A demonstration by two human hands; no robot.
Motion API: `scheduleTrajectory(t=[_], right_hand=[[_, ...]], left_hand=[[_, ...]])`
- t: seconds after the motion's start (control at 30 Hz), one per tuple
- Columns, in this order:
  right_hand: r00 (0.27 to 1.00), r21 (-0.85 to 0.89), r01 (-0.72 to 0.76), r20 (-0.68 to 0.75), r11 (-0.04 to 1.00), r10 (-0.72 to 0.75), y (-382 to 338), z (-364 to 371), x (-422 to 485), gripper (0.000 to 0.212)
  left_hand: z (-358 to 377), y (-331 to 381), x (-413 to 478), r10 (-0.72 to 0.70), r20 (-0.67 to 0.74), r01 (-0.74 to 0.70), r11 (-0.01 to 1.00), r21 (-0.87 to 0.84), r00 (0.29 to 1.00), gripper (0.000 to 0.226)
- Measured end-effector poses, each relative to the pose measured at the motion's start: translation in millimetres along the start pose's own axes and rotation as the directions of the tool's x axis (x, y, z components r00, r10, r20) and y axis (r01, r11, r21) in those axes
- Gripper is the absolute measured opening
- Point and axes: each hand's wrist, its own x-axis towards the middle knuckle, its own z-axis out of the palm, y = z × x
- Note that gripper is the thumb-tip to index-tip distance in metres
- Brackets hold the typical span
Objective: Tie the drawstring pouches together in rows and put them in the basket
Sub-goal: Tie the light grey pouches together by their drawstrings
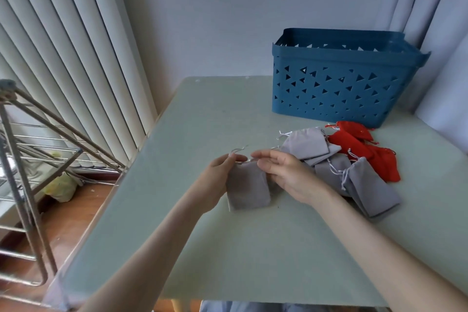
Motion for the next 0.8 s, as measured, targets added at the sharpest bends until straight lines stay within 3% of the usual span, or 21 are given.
scheduleTrajectory(t=[0.1, 0.3, 0.5, 0.8], right_hand=[[0.998, 0.032, -0.014, -0.065, 0.999, 0.016, 3.6, -2.4, 4.9, 0.016], [0.965, -0.219, -0.026, -0.261, 0.975, -0.033, 9.3, -1.2, 9.3, 0.020], [0.927, -0.220, -0.040, -0.371, 0.975, -0.046, 0.8, -11.1, 8.1, 0.021], [0.908, -0.207, -0.084, -0.419, 0.975, -0.011, 4.4, -12.9, 7.9, 0.023]], left_hand=[[1.8, -3.5, 7.8, 0.014, -0.041, -0.018, 0.994, -0.109, 0.999, 0.031], [3.5, -7.9, 21.6, 0.113, -0.066, -0.121, 0.982, -0.147, 0.991, 0.036], [-2.3, -6.6, 27.1, 0.054, 0.013, -0.043, 0.904, -0.425, 0.998, 0.032], [-8.5, -7.1, 28.2, 0.037, -0.042, -0.051, 0.919, -0.392, 0.998, 0.027]])
